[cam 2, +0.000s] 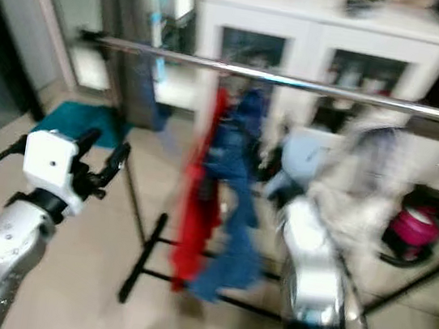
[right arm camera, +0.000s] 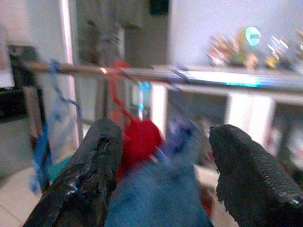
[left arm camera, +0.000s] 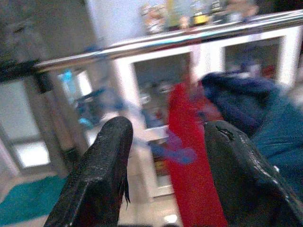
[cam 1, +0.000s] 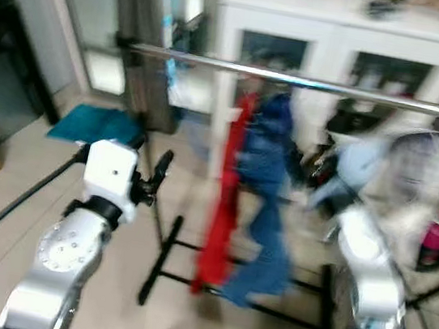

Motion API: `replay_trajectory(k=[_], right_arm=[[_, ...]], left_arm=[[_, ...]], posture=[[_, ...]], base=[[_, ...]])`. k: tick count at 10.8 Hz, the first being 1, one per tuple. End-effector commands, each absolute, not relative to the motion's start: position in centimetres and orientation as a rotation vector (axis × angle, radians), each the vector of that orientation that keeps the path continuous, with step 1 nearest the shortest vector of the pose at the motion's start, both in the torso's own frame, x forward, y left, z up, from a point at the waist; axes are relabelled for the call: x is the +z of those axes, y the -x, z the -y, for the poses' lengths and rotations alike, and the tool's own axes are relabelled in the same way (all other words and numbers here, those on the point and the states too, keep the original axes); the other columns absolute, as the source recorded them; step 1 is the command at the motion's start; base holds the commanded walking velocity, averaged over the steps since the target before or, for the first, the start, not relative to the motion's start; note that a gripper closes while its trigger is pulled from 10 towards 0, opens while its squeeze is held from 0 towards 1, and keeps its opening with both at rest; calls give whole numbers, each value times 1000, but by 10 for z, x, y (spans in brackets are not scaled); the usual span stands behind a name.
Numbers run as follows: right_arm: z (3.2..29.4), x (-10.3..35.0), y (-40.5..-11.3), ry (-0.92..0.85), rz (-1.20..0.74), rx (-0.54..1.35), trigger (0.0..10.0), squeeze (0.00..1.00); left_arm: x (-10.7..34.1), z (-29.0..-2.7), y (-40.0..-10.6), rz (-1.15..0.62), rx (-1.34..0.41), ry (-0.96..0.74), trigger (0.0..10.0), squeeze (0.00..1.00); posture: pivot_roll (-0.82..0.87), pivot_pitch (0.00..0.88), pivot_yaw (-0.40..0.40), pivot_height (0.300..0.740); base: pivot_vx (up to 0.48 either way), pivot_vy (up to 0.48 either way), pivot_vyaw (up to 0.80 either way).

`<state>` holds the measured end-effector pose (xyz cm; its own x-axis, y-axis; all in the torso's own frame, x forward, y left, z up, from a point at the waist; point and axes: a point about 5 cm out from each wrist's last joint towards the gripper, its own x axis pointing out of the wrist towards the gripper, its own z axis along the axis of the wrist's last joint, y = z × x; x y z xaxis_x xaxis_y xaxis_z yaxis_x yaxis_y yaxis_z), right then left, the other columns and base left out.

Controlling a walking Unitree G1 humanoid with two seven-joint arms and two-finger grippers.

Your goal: Hang hanger

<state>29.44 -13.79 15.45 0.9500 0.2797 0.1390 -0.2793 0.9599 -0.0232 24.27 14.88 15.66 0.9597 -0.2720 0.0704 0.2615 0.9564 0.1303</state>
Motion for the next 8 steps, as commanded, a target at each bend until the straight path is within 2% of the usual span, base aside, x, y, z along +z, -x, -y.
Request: replay_trajectory(k=[1, 4, 5, 8], right_arm=[[134, 162, -292, -34, 169, 291, 10000, 1000], [132, 165, -288, -39, 107, 299, 10000, 1000], [129, 166, -289, -8, 105, 334, 10000, 1000], [126, 163, -308, 77, 16, 274, 10000, 1000]], left_arm=[[157, -149, -245, 88, -276, -136, 10000, 0], [158, -152, -244, 98, -252, -151, 10000, 0], [156, -152, -242, 83, -257, -135, 10000, 0], [152, -149, -240, 64, -325, -191, 10000, 0]], posture=[[-16, 0, 70, 740], [4, 0, 47, 740], [4, 0, 45, 740], [11, 0, 45, 740]], base=[[0, -424, 0], [0, -369, 0], [0, 0, 0], [0, 0, 0]])
